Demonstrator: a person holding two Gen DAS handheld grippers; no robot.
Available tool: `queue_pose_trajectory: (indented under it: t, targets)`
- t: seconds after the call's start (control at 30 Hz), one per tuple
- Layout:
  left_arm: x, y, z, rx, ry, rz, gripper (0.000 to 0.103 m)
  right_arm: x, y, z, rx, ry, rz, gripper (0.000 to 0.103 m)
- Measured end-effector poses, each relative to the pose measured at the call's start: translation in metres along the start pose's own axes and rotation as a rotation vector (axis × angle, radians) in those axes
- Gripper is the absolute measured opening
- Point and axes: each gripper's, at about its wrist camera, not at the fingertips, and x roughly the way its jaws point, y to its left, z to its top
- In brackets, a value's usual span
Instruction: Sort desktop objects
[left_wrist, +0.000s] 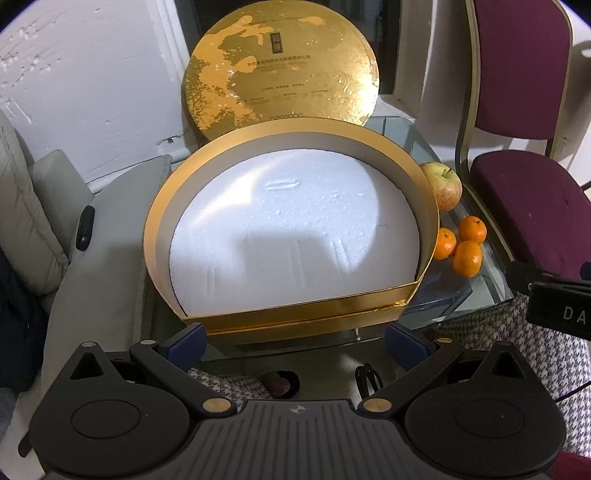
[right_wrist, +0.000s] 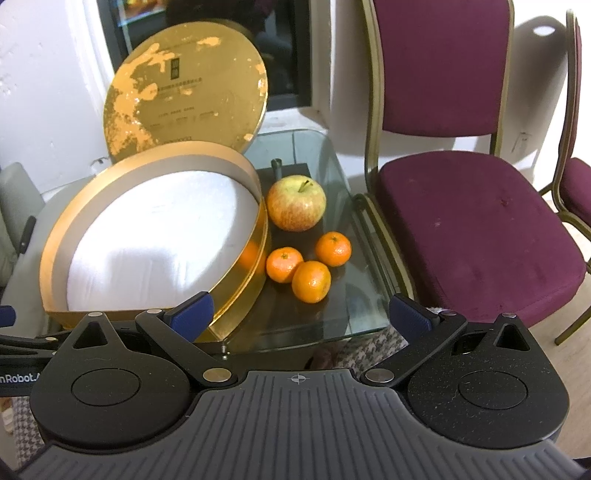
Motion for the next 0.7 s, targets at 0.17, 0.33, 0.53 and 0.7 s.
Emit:
queue_pose_trajectory:
  t: [0.17, 0.33, 0.53, 0.7]
  targets:
    - [0.006, -0.004, 0.002, 0.026, 0.013, -0.017, 0.102, 0.007, -0.003, 0.0, -0.008, 0.0, 0.002, 0.103]
    - [0.013, -0.004, 0.007, 0.026, 0.021, -0.024, 0.102, 0.019, -0.007, 0.003, -0.002, 0.009, 0.009, 0.103]
    - [0.02, -0.003, 0.015, 0.022, 0.027, -0.027, 0.102, 0.03, -0.009, 0.004, -0.002, 0.022, 0.033, 0.103]
    - [0.027, -0.003, 0.021, 0.025, 0.03, -0.034, 0.102, 0.039, -0.01, 0.008, 0.005, 0.024, 0.046, 0.103]
